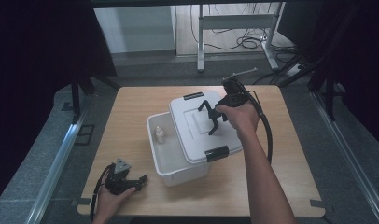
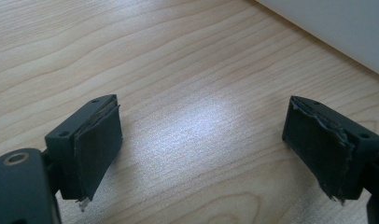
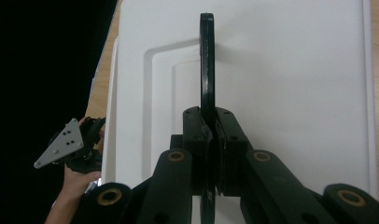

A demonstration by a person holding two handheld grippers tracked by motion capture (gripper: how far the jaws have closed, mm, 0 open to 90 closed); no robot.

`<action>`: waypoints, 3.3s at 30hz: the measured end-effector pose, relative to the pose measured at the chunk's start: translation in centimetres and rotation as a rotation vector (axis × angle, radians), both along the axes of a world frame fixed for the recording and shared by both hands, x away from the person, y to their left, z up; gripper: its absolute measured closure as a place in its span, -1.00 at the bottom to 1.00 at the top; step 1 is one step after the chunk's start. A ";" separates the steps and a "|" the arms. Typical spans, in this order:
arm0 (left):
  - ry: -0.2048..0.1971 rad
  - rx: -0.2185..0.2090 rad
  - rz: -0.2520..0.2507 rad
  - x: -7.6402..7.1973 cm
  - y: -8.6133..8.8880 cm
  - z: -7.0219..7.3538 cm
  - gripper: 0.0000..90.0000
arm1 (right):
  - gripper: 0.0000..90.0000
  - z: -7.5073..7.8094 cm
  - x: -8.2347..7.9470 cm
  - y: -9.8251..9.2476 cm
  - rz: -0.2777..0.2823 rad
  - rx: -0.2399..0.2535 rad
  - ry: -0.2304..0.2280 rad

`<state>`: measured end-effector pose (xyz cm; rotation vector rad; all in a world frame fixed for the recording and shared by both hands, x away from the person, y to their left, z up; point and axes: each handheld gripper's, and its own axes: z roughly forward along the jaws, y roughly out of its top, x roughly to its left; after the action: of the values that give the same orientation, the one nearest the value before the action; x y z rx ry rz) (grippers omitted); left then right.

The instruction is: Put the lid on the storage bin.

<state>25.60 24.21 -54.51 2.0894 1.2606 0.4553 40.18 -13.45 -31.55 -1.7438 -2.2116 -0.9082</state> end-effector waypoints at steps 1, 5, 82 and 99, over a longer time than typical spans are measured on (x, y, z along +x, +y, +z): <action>-0.001 0.002 -0.003 0.0 0.0 0.0 -0.74 | 0.89 0.0 -0.1 0.3 0.000 0.000 0.002; -0.001 0.002 -0.004 0.0 0.0 0.0 -0.74 | 0.89 -0.1 -0.2 1.2 0.004 0.003 0.003; 0.002 0.001 -0.009 0.0 0.0 0.0 -0.74 | 0.88 -4.2 -1.1 7.6 -0.010 0.045 0.067; 0.002 0.002 -0.010 0.0 0.0 0.0 -0.74 | 0.88 -4.3 -1.5 7.8 -0.009 0.027 0.045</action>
<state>25.60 24.20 -54.50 2.0967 1.2508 0.4505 38.71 -5.62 -35.85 -1.7455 -2.1554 -0.8875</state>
